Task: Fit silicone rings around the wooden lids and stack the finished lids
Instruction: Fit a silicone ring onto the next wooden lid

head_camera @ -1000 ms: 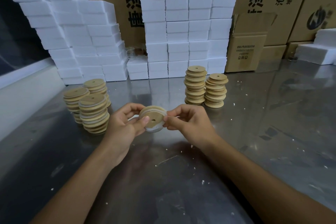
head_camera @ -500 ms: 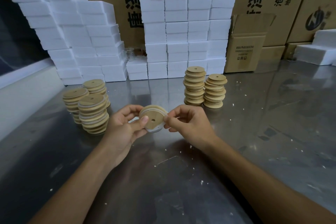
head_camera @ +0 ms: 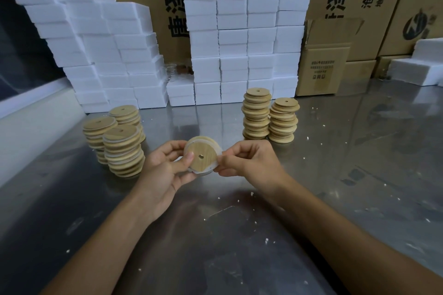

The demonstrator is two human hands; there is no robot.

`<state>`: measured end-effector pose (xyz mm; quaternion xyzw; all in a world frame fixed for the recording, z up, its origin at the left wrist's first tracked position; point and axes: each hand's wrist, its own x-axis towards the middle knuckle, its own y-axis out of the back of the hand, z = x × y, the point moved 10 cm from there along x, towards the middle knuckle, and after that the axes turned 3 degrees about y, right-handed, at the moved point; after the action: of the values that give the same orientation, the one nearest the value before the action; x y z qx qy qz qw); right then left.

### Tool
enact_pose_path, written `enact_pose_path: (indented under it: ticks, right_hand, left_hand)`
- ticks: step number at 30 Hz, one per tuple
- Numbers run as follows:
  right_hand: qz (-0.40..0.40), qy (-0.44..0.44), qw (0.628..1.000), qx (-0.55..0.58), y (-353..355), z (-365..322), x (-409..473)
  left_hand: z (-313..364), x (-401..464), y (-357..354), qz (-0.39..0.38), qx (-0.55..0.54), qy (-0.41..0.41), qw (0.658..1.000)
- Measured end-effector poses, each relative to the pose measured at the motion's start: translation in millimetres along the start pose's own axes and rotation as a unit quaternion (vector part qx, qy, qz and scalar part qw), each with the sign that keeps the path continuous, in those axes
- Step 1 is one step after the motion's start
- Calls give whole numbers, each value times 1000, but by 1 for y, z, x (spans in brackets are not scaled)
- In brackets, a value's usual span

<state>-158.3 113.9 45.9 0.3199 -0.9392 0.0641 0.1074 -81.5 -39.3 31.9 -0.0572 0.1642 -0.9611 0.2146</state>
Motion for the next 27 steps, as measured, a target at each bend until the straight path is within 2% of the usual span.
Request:
enact_pose_path:
  ticks: [6, 12, 18, 27]
  right_hand:
    - [-8, -29, 1000, -2, 1, 4, 0]
    - [-2, -19, 1000, 23, -5, 3, -1]
    - [-5, -34, 999, 39, -7, 6, -2]
    - [-2, -36, 999, 3, -6, 12, -1]
  left_hand:
    - [-3, -2, -4, -8, 2, 19, 1000]
    - [-2, -3, -3, 14, -59, 25, 998]
    - [-5, -6, -7, 15, -77, 32, 996]
    - [-11, -6, -3, 31, -73, 59, 995]
